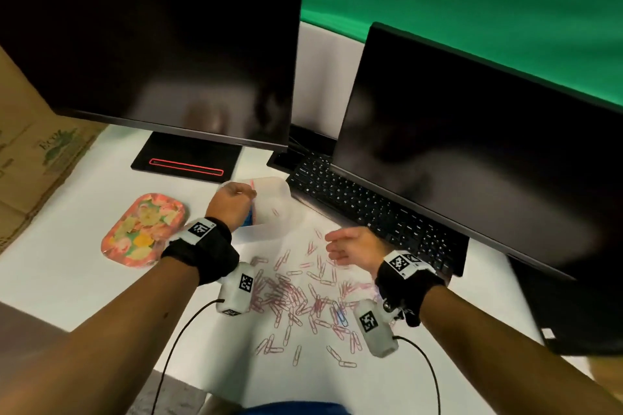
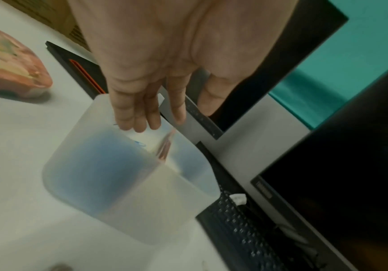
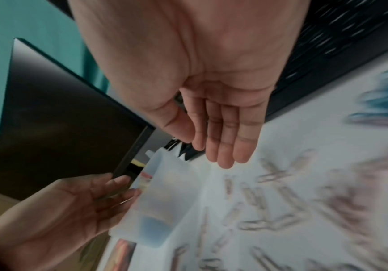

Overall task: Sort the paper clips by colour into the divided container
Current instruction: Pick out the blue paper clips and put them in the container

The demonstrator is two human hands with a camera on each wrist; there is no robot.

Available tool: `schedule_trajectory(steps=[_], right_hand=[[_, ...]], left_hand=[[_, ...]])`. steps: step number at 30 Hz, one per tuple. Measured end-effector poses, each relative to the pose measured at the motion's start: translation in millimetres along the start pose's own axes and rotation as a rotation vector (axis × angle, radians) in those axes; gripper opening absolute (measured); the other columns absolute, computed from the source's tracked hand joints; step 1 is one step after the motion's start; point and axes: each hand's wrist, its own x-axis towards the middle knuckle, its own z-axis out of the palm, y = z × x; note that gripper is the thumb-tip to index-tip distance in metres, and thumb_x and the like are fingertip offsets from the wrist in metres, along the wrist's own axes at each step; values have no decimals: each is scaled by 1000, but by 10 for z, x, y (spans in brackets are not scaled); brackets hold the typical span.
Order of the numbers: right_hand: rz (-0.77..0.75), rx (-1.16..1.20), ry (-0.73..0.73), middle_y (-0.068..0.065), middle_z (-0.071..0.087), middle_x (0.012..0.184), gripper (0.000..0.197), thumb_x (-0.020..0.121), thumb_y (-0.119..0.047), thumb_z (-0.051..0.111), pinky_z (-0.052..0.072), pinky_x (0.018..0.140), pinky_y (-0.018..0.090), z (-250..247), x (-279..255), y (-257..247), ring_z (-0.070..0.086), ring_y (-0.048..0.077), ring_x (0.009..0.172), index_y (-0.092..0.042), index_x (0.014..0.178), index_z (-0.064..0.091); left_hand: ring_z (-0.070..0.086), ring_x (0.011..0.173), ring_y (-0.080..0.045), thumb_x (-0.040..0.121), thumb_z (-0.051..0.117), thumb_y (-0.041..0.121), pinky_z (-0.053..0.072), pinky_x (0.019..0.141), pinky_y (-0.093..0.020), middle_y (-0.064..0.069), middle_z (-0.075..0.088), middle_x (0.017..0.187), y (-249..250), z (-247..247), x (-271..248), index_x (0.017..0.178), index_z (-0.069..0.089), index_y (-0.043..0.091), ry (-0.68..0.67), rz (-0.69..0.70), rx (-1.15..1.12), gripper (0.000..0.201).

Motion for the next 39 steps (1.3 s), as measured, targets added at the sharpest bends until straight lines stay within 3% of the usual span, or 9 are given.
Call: schedule_trajectory(steps=[5,8,12,18,22,26,29,34,39], right_hand=[[28,-40,87,9,67,82,17,89,3,56,50,63,24,-436,-399,657,60,18,67,-10,93,66],[-6,-467,156,2,71,98,18,92,-17,54,53,79,31,-580,-530,1044,67,21,86,-22,93,71],[-89,-735,244,-5,67,115,28,91,-14,48,47,87,19,-543,-716,1343,63,15,102,-24,107,69],[-299,-992,144,-4,56,126,32,92,-21,50,43,96,25,-451,-780,1627,52,18,120,-27,121,63],[-456,-1003,179,5,63,98,17,86,-14,57,51,73,29,-439,-698,1651,63,28,94,-18,95,71],[-408,-931,172,-1,58,101,14,89,-22,54,48,78,26,-448,-680,1669,56,17,97,-21,95,67],[-318,-660,182,-4,61,90,5,85,-22,63,50,76,22,-465,-671,1657,59,12,83,-25,83,67],[-94,-101,182,0,71,70,13,81,-8,69,50,59,20,-485,-743,1578,60,11,61,-17,72,69],[-19,192,104,11,69,70,7,83,3,61,49,53,26,-482,-781,1460,60,18,54,0,85,66]], left_hand=[[59,100,-30,88,56,16,44,89,-30,-11,61,114,-129,81,-34,108,64,15,41,104,288,21],[60,93,-26,85,61,16,49,91,-34,-3,57,113,-139,261,-297,101,65,22,57,350,435,17],[59,81,-11,86,58,16,52,77,-29,9,58,94,-316,679,-825,95,67,27,-347,707,714,17],[50,115,-24,93,47,16,43,91,-32,-3,55,122,-748,1324,-1201,122,62,25,-747,826,1154,34],[51,113,-28,89,52,10,46,88,-36,-5,53,120,-891,1438,-1205,117,62,24,-766,785,1296,32],[51,109,-26,89,52,17,49,87,-40,-5,53,116,-849,1430,-1181,105,63,17,-716,740,1300,19],[51,108,-25,88,51,19,48,88,-40,-4,54,115,-844,1386,-1156,103,63,16,-697,722,1285,19],[55,95,-19,85,54,24,48,81,-33,2,60,95,-843,1319,-1150,84,61,24,-599,689,999,7],[67,74,-17,81,61,12,55,73,-30,1,72,78,-755,1300,-1198,77,59,27,-580,322,501,15]])
